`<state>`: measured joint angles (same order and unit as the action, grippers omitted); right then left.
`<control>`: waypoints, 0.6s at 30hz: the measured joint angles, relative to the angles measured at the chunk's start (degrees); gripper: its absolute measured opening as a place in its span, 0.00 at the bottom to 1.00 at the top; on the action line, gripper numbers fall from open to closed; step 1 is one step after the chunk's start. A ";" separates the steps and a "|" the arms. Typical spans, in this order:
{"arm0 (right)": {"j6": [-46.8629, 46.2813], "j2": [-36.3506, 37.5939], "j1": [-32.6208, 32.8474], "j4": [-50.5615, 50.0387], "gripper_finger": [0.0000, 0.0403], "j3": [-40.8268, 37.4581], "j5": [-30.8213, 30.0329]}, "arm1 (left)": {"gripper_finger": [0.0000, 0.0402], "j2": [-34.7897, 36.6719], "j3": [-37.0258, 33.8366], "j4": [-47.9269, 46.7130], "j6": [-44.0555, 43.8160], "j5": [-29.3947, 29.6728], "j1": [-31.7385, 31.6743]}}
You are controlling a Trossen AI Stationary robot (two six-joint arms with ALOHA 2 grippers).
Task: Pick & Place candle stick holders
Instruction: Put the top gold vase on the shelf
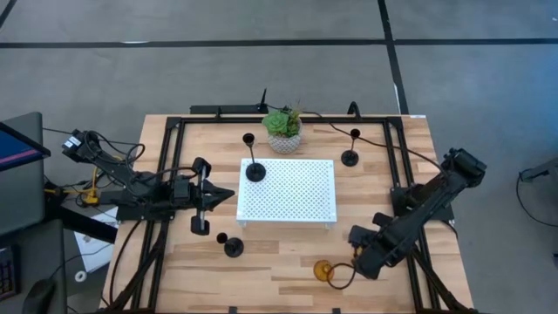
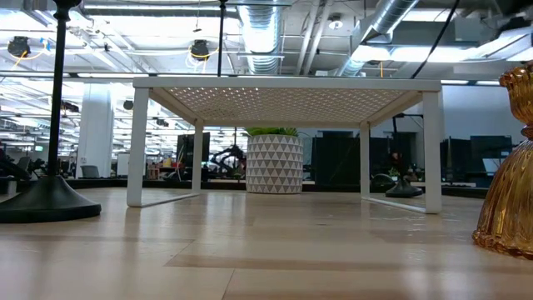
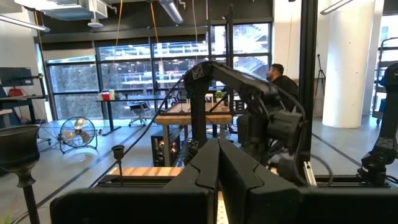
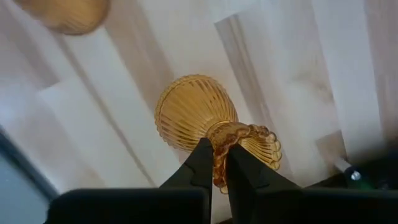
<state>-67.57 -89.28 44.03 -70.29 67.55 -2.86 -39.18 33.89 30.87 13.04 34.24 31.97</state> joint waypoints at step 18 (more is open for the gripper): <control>-9.75 2.63 1.70 -20.01 0.02 13.82 -10.57 | 0.02 0.00 0.00 0.02 0.00 0.00 0.00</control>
<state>-77.32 -86.65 45.73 -90.30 81.37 -13.43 -39.18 33.89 30.89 13.04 34.24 31.97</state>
